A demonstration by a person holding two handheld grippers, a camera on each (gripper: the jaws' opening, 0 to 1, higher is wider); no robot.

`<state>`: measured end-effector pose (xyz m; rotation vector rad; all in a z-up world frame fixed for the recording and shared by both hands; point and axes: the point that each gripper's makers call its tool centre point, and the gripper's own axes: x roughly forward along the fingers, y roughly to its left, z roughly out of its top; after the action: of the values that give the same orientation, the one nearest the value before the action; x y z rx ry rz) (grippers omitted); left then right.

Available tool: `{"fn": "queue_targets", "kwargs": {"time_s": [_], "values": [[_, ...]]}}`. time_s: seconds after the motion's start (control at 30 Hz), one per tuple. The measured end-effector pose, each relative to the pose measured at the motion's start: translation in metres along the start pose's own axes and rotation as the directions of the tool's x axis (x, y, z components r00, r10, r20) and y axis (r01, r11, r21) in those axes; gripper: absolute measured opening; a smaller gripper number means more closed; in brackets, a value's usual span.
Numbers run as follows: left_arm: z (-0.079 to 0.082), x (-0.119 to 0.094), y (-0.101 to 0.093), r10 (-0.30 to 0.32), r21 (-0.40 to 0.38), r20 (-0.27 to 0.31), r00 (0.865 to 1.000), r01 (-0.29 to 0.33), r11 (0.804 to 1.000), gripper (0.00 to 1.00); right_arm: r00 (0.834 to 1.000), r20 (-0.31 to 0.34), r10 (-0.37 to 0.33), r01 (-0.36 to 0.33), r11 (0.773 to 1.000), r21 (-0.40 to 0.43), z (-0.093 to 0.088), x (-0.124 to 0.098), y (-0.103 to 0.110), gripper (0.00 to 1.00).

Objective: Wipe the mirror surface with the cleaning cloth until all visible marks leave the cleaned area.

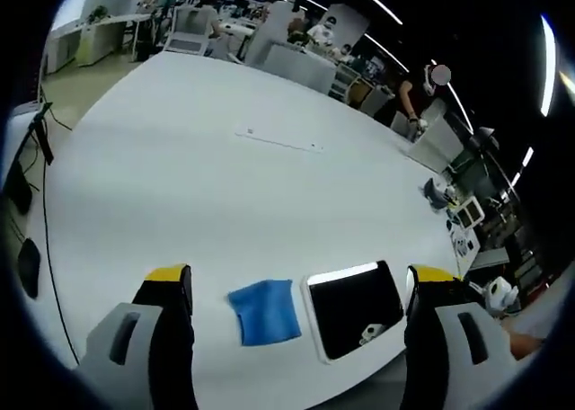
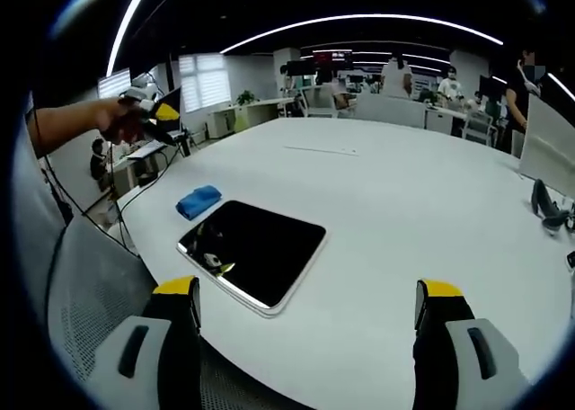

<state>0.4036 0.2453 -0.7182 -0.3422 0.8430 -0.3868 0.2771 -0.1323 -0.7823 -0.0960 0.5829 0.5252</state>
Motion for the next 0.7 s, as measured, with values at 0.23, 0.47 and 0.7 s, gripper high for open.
{"fn": "queue_targets", "kwargs": {"time_s": [0.23,0.47,0.7], "values": [[-0.025,0.019,0.012,0.052,0.027,-0.061,0.997,-0.05,0.998,0.84,1.0,0.007,0.002,-0.002,1.0,-0.011,0.001,0.001,0.0,0.99],[-0.04,0.039,0.026,0.096,-0.006,-0.083,0.992,-0.097,0.995,0.58,1.0,0.01,0.0,0.0,1.0,-0.006,0.002,0.0,0.0,0.99],[-0.082,0.071,0.034,0.132,0.053,-0.226,0.965,-0.123,0.991,0.47,1.0,0.007,0.004,-0.004,1.0,-0.007,0.001,0.001,0.001,0.99]]}}
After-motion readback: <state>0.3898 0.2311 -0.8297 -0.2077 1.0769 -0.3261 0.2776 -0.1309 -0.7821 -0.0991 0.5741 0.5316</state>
